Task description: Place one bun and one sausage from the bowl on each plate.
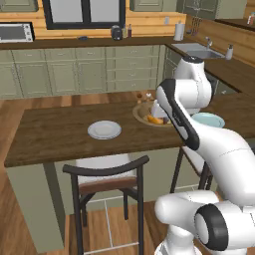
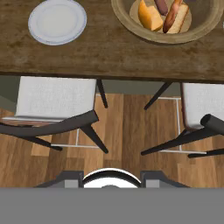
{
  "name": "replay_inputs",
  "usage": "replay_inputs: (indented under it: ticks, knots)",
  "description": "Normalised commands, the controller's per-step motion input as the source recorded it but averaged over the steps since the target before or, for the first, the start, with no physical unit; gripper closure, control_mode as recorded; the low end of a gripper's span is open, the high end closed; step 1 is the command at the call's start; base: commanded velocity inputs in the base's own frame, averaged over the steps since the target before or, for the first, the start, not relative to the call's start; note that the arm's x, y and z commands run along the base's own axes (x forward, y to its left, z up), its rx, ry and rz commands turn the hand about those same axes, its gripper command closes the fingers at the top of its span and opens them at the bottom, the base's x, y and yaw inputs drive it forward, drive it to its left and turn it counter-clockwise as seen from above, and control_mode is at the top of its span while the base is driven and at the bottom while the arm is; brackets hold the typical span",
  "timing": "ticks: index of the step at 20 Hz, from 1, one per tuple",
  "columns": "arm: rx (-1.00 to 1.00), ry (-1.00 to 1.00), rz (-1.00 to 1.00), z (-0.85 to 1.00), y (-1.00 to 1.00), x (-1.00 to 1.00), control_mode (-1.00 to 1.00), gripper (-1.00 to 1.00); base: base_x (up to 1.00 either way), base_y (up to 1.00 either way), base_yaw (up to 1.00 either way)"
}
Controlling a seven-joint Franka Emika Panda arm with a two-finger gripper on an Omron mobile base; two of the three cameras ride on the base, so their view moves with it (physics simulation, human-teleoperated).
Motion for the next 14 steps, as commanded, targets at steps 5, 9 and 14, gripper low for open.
replay_inputs:
  ticks: [5,9,14]
  knots:
    - [0.00,-0.04,0.00,-0.01,-0.15,-0.25,-1.00,-1.00,0.00,0.00,0.00]
    - [0.00,0.00,0.00,0.00,0.00,0.00,1.00,-1.00,-0.08,-1.00,0.00]
    - [0.00,0.00,0.00,0.00,0.00,0.00,1.00,-1.00,0.49,-0.63,0.00]
